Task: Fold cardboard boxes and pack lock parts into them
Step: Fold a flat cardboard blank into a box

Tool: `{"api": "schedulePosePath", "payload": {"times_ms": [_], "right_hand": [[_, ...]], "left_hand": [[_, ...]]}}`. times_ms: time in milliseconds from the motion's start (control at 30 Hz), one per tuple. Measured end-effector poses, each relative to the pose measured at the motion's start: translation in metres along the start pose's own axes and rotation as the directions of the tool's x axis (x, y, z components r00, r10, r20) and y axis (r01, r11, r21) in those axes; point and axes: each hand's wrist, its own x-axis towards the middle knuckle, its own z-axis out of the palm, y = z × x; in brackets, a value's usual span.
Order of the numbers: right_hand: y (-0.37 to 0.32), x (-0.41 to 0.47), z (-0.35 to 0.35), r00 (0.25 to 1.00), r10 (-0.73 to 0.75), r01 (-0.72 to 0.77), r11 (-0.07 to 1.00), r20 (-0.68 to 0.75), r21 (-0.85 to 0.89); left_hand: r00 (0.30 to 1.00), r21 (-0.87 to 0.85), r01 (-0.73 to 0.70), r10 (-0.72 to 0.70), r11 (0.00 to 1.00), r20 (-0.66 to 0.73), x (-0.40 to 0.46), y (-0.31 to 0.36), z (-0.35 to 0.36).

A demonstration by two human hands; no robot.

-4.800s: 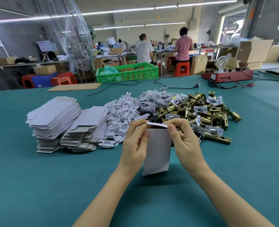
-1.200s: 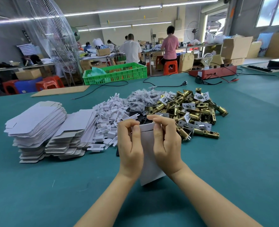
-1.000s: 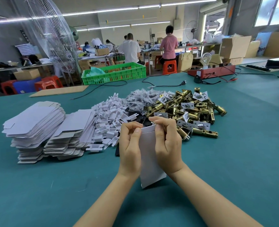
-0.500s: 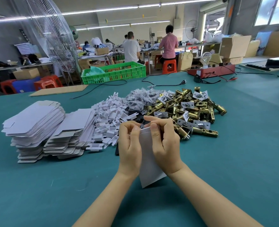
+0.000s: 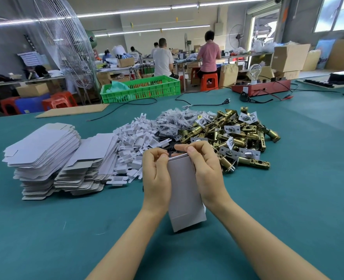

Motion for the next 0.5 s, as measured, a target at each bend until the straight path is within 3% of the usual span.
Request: {"api": "schedulePosePath", "payload": {"times_ms": [300,500], "right_hand": [[-0.0023,0.0021,-0.0015,0.998,0.014,-0.016,0.999,-0.066,-0.039],[-0.0039,0.0011,-0.0008,0.996,-0.017,0.015,1.0,-0.09,-0.016]], "left_hand": [[0.987,0.182,-0.154,0.158,0.971,-0.004,-0.0007,0.0019,0.0],[0.98,0.211,-0.187,0.196,0.959,-0.019,-0.0017,0.002,0.0019]]}}
